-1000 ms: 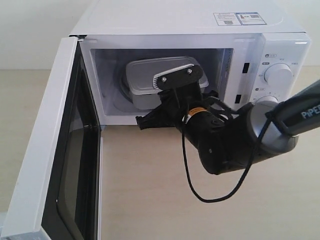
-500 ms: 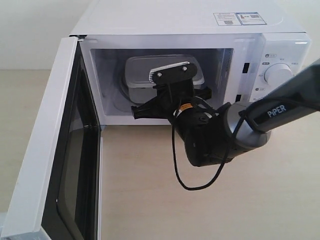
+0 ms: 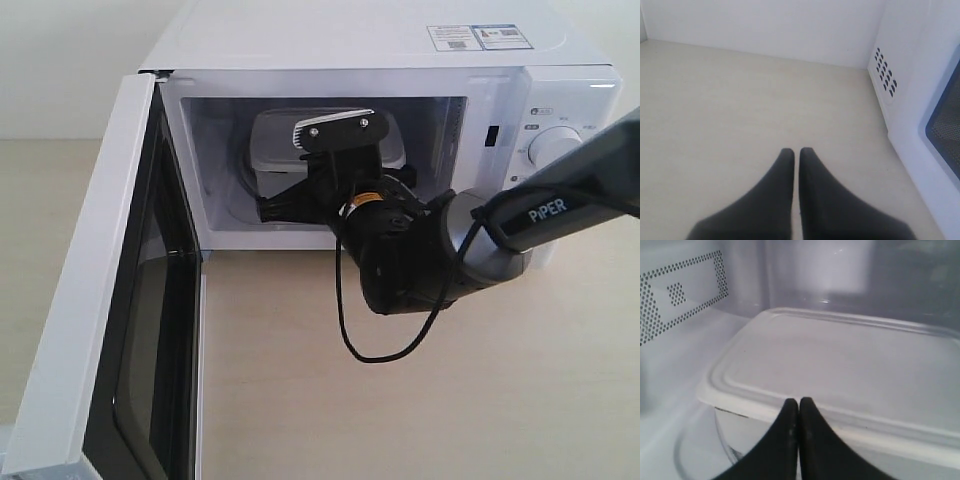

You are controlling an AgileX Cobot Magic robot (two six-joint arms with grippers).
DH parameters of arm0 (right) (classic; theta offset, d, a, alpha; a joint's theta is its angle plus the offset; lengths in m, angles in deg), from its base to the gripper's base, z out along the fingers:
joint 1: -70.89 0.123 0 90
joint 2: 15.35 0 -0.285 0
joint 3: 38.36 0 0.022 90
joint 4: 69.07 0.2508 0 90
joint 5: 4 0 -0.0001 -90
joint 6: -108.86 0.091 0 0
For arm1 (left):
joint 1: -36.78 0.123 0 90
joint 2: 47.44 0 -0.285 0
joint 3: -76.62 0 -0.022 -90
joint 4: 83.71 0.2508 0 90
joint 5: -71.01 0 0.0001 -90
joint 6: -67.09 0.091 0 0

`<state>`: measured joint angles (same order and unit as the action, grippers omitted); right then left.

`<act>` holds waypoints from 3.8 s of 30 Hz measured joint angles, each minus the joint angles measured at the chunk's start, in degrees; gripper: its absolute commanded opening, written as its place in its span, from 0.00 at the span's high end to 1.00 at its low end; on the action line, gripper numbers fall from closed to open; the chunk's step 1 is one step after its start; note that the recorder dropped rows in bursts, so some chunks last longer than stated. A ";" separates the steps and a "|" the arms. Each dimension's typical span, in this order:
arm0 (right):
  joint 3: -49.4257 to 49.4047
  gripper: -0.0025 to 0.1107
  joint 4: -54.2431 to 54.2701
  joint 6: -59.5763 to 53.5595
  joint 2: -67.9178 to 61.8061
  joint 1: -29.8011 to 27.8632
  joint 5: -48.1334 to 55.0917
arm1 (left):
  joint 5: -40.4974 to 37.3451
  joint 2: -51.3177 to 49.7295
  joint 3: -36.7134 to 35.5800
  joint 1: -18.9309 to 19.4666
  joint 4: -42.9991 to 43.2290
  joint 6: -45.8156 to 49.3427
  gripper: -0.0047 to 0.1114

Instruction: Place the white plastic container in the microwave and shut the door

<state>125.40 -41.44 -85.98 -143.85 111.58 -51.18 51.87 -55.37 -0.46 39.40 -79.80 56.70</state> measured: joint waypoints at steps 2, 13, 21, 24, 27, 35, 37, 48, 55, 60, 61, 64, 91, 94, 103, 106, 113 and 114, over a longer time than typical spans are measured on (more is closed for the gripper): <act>0.00 0.98 0.25 0.00 0.00 0.00 0.14 | 0.00 0.00 0.00 0.00 0.00 0.00 0.92; -3.53 0.98 8.53 -8.61 1.10 6.54 -3.82 | 0.00 0.00 0.00 0.00 0.00 0.00 0.92; -15.02 0.98 26.44 -17.13 9.11 13.66 -15.25 | 0.00 0.00 0.00 0.00 0.00 0.00 0.92; -19.09 0.98 28.20 -22.47 13.08 15.44 -13.48 | 0.00 0.00 0.00 0.00 0.00 0.00 0.92; -23.09 0.98 28.43 -24.56 17.78 17.91 -12.17 | 0.00 0.00 0.00 0.00 0.00 0.00 0.92; -29.09 0.98 28.56 -31.53 34.83 25.65 0.24 | 0.00 0.00 0.00 0.00 0.00 0.00 0.92; -29.11 0.98 29.33 -34.41 39.37 26.28 8.82 | 0.00 0.00 0.00 0.00 0.00 0.00 0.92; -29.20 0.98 57.55 -54.16 61.12 26.62 32.84 | 0.00 0.00 0.00 0.00 0.00 0.00 0.92; -29.20 0.98 59.96 -58.23 65.55 26.62 32.84 | 0.00 0.00 0.00 0.00 0.00 0.00 0.92; -29.20 0.98 60.21 -58.53 65.66 26.62 32.94 | 0.00 0.00 0.00 0.00 0.00 0.00 0.92; -29.20 0.98 60.30 -58.53 65.66 26.62 33.10 | 0.00 0.00 0.00 0.00 0.00 0.00 0.92; -29.20 0.98 60.44 -58.53 65.66 26.62 33.52 | 0.00 0.00 0.00 0.00 0.00 0.00 0.92; -29.20 0.98 62.16 -58.53 65.66 26.62 30.64 | 29.40 0.00 0.00 0.00 -0.01 -4.79 0.92; -29.20 0.98 62.16 -58.53 65.66 26.62 29.69 | 36.02 0.00 0.00 0.00 0.13 -18.64 0.92; -29.20 0.98 62.26 -58.53 65.66 26.62 26.78 | 38.69 -1.03 10.82 0.00 42.97 -79.35 0.92; -29.20 0.98 63.22 -58.53 65.66 26.62 26.35 | 39.89 -5.18 15.65 0.00 58.60 -93.18 0.92; -29.20 0.98 64.41 -58.53 65.66 26.62 26.25 | 57.12 -25.31 27.13 0.00 87.32 -109.10 0.92; -29.20 0.98 64.41 -58.53 65.66 26.62 26.25 | 59.89 -29.21 28.69 0.00 87.93 -109.34 0.92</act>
<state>96.20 22.96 -144.51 -78.18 138.20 -24.93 111.77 -84.57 28.23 39.40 8.13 -52.64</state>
